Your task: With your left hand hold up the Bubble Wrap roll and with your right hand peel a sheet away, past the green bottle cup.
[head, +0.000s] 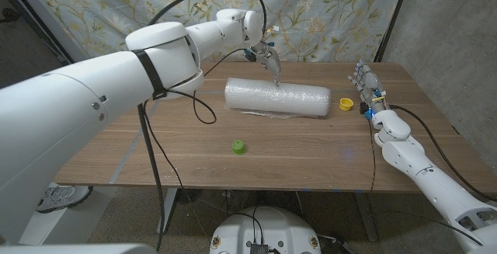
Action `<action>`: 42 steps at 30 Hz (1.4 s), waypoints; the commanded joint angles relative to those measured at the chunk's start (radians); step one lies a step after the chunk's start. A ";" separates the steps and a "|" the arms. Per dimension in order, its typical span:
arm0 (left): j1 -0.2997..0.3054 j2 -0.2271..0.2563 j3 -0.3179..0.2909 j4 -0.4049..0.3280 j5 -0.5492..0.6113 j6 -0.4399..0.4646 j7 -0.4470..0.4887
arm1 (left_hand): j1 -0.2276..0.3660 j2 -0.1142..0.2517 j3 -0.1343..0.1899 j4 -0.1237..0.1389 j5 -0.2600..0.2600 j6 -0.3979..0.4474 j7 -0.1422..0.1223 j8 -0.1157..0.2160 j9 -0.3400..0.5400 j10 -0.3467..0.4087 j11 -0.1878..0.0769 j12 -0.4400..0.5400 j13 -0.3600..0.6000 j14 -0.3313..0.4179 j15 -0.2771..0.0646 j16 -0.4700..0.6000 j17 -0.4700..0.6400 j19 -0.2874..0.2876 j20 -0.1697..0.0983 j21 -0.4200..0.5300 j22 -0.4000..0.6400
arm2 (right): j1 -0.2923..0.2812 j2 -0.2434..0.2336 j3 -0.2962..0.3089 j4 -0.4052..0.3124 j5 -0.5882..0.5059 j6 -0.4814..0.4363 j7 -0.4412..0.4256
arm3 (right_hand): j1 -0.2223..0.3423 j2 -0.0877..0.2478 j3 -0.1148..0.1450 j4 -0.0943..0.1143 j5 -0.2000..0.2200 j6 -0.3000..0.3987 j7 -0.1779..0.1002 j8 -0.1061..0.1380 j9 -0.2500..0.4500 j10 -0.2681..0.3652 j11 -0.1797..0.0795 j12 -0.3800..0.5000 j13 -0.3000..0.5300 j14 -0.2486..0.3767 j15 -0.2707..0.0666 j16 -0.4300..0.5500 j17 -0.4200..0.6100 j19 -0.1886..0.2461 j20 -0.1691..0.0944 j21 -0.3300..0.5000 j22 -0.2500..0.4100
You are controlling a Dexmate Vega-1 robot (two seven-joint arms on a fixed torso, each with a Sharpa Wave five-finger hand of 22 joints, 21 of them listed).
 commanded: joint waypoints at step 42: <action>0.007 -0.009 -0.008 0.026 0.009 -0.064 -0.138 | -0.034 0.005 -0.038 0.007 0.024 -0.182 0.011 0.003 0.004 -0.170 0.008 0.011 0.006 -0.139 0.007 0.008 0.003 -0.021 0.018 0.009 0.005 | -0.042 -0.032 0.005 -0.071 0.007 -0.082 -0.041 | -0.012 0.002 0.001 -0.013 0.000 -0.047 -0.004 -0.005 0.006 -0.056 0.006 -0.003 0.000 -0.037 0.017 -0.005 0.002 -0.034 0.008 0.002 0.002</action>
